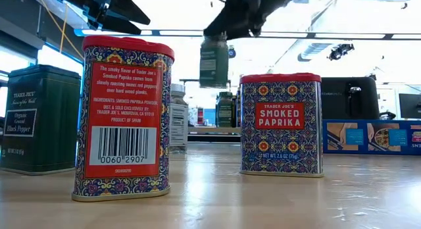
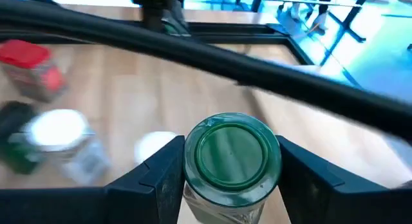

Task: Shelf spices
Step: Put the green seasoning bottle on the shelf aligned with the other green seasoning bottle

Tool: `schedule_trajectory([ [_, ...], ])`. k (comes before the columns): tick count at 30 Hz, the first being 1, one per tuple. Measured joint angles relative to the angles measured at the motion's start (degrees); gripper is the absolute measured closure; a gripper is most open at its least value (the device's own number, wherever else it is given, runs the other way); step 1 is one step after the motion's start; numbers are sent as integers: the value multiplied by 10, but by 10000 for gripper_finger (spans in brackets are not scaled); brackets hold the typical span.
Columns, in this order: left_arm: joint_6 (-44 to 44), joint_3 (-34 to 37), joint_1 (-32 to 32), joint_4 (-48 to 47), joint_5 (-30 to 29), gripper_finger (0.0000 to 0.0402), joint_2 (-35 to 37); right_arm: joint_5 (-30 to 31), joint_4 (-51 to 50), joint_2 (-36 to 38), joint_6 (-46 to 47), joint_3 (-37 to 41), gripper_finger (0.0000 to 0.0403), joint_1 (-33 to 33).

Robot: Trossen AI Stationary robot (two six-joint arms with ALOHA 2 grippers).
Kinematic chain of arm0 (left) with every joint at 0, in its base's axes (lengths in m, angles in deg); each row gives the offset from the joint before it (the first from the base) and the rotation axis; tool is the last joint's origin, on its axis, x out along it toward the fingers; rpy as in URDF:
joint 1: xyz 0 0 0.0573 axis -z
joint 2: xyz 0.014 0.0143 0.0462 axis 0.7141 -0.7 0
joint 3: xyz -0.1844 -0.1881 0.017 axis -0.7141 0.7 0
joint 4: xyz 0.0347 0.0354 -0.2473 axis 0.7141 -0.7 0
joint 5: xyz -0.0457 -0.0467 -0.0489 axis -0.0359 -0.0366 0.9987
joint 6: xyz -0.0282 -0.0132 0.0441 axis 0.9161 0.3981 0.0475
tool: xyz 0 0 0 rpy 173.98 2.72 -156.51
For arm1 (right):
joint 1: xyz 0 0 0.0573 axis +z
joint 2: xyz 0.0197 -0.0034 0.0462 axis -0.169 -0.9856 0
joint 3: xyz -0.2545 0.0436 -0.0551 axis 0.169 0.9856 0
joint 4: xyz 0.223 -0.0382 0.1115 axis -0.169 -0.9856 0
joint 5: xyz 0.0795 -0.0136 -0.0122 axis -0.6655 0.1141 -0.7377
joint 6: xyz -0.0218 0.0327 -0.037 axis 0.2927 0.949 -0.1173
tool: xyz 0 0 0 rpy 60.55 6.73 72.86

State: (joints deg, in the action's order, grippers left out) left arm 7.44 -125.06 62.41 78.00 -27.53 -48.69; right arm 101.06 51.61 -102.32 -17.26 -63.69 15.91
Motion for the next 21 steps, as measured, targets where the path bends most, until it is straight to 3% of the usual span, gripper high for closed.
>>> schedule_trajectory([
  [4, 0, 0, 0, 1, -3, 98, 0, -121, -46, 6, -42, -20, 209, -103],
  [10, 1, 0, 0, 2, -4, 98, 0, -234, -108, -36, -133, -70, 209, -207],
  [21, 10, 0, 0, 4, -5, 98, 0, -251, -192, -140, -195, -166, 209, -270],
])
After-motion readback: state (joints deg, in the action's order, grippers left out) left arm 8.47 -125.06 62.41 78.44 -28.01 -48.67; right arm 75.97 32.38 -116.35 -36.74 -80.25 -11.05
